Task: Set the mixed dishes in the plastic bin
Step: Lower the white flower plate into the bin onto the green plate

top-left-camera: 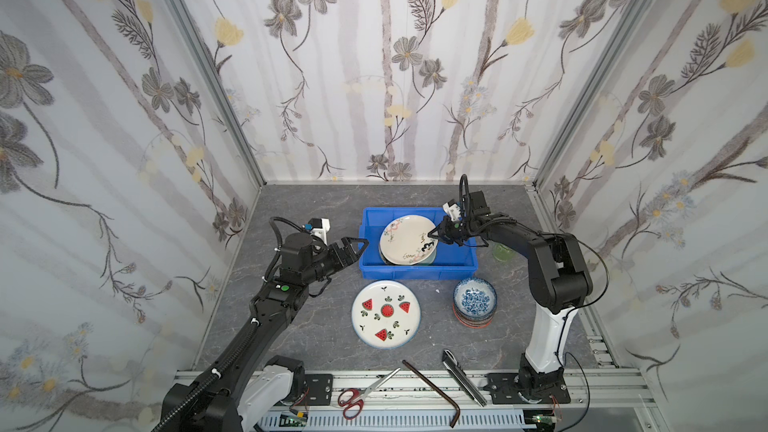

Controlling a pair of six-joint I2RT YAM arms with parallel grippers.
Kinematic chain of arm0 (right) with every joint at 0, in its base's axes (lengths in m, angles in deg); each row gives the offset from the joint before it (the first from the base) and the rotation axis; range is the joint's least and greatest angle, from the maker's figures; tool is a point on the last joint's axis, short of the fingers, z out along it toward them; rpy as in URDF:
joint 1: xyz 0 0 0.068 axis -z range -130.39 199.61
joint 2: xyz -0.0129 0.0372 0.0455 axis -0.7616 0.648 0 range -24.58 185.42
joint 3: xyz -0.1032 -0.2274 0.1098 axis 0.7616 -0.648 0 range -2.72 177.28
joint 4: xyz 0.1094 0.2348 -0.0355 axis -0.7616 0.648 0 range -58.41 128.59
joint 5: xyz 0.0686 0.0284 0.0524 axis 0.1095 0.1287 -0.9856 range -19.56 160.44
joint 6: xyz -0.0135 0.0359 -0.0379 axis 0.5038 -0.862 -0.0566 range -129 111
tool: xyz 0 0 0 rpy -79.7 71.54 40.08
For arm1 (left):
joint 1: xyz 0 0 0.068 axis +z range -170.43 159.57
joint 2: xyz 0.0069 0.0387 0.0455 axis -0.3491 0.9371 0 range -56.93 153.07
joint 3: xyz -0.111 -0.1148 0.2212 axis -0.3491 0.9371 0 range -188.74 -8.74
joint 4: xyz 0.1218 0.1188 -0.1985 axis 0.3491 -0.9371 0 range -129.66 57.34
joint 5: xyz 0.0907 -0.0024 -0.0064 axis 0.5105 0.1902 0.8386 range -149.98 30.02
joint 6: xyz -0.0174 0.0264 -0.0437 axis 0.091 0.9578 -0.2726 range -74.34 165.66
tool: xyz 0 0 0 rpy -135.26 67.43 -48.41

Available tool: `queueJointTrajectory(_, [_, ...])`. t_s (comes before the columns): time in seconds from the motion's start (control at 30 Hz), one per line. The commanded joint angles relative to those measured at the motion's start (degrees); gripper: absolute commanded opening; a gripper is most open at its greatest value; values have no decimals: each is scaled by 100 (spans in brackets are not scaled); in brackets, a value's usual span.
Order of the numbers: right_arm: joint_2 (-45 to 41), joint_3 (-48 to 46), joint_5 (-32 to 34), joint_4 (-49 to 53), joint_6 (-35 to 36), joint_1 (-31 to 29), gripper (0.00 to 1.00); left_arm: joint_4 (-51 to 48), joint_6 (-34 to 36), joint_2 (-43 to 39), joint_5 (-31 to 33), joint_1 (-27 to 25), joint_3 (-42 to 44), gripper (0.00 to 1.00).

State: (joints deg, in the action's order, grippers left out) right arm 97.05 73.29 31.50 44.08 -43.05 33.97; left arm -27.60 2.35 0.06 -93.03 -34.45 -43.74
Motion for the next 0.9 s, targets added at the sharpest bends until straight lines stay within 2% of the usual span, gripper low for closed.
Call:
queueJointTrajectory(0.0, [45,-32,-320,-534,-84,-7,0,39,42,-30,23,13,11,100])
queueJointTrajectory(0.27, [138,-210,-325,-702,-130,-5,0,30,42,-30,19,13,20,100])
queueJointTrajectory(0.87, [204,-378,-33,-724,-76,8,24,4,51,-57,19,14,37,100])
